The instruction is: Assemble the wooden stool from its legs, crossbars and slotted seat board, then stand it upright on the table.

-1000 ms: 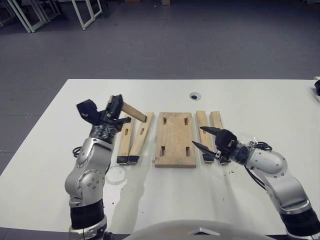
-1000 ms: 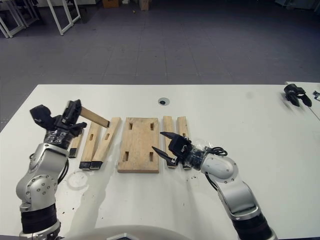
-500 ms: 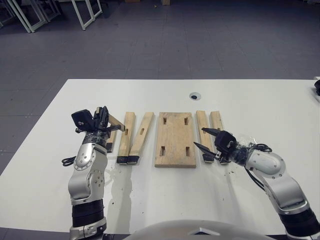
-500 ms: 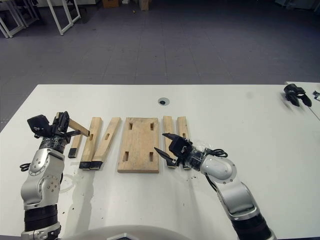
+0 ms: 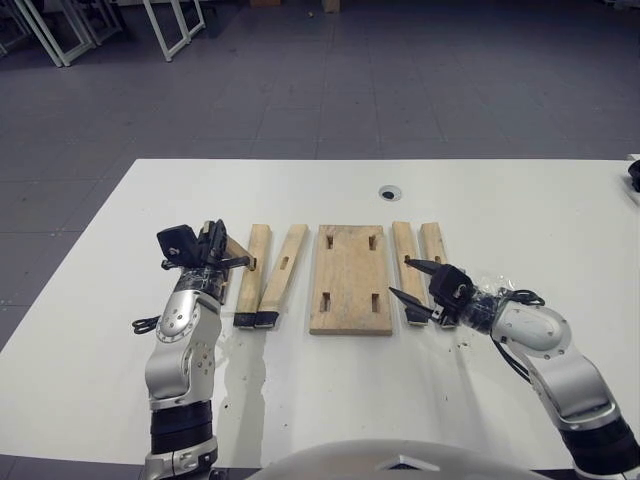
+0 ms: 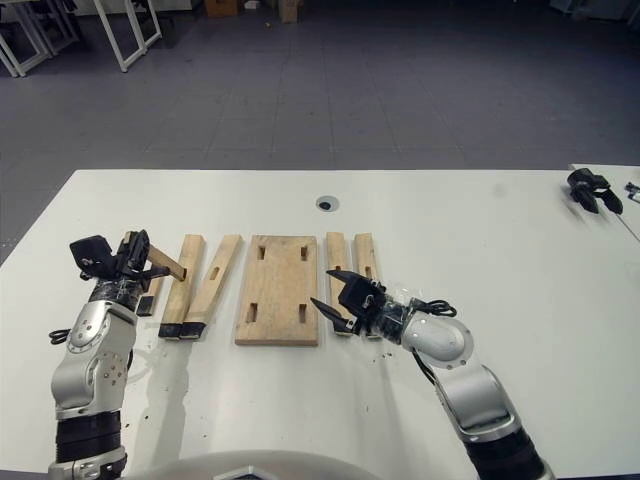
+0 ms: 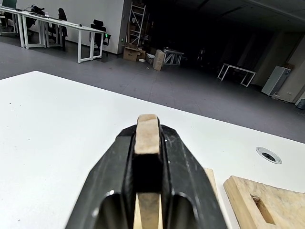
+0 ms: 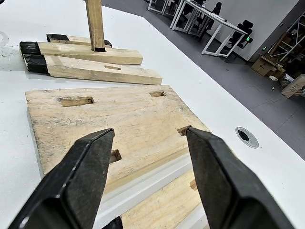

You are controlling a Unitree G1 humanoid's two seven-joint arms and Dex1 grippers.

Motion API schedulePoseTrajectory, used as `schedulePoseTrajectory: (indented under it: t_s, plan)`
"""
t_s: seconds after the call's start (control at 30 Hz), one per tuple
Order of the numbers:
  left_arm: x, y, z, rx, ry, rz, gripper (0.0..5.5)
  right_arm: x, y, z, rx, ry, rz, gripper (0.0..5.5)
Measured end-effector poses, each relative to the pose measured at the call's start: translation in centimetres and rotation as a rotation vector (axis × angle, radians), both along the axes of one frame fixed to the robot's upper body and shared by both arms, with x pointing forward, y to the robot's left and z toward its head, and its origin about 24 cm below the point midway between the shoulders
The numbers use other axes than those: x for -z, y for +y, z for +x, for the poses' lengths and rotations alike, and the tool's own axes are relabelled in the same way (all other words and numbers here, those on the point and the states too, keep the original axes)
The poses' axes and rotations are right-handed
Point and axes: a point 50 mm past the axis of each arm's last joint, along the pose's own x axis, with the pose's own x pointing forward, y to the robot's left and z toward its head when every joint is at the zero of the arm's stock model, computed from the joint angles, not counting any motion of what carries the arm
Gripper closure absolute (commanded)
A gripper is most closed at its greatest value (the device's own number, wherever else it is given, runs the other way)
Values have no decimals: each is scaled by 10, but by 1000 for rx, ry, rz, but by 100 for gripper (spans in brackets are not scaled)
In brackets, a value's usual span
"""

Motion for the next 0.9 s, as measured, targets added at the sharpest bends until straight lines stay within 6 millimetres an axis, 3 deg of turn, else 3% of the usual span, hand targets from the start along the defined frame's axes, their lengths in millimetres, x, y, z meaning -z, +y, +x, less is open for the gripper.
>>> schedulePoseTrajectory:
  t_s: [0.2, 0.4, 0.53, 0.67, 0.77, 0.83, 0.9]
  plan:
    - [-2, -9, 18, 73, 117, 139, 507, 1, 1, 0, -3, 0, -10, 275]
    - [-3, -7, 21, 52, 121, 100, 507, 2, 0, 0, 2, -8, -26, 275]
    - [-5, -9, 21, 53, 161, 111, 421, 2, 1, 0, 1, -11, -26, 275]
    - [-71, -10, 27, 61, -47, 201, 403, 2, 2, 0, -8, -17, -29, 275]
    - [-150, -1, 36, 26, -276, 258, 403, 3, 6, -1, -23, -17, -26, 275]
    - [-164, -1, 42, 36, -307, 242, 403, 3, 6, -1, -22, -20, -30, 275]
    - [-158, 3, 54, 48, -259, 217, 403, 3, 7, -1, -19, -24, -30, 275]
